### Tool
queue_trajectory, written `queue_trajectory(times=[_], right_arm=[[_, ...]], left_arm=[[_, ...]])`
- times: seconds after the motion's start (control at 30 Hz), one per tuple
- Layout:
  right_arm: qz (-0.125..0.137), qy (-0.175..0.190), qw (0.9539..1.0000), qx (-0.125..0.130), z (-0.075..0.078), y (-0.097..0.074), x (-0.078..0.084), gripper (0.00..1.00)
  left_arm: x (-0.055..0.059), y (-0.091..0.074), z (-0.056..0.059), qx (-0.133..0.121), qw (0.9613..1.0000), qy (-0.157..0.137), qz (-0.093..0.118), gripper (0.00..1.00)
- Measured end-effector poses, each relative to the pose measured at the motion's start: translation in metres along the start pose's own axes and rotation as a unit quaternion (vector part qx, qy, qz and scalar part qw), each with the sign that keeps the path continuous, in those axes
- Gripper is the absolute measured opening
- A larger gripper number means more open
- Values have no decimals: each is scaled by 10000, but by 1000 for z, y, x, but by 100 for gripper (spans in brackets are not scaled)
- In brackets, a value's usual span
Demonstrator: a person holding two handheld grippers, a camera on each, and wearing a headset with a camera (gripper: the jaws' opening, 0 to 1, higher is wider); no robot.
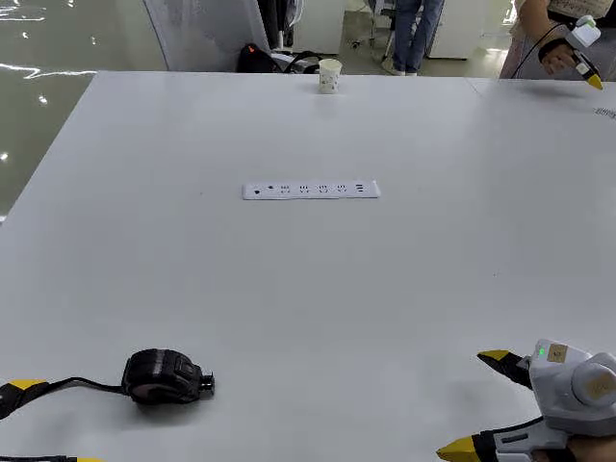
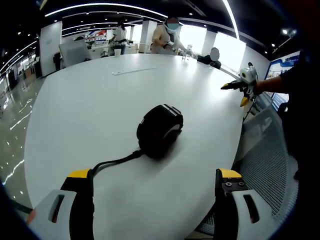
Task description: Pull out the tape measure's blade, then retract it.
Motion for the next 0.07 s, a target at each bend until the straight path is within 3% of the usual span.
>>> queue_trajectory(times=[0.07], right_arm=[[-16, -4, 10000, -20, -1, 0, 0, 99]], left_arm=[[0, 0, 1, 1, 10000, -14, 7, 99]])
Point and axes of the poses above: the centre of the closed fingertips' face, and the gripper's own axes: y roughly forward along the fingers, z roughly to its right, x roughly out of its underside, the point moved 7 cm from there along -y, roughly backward along the fingers
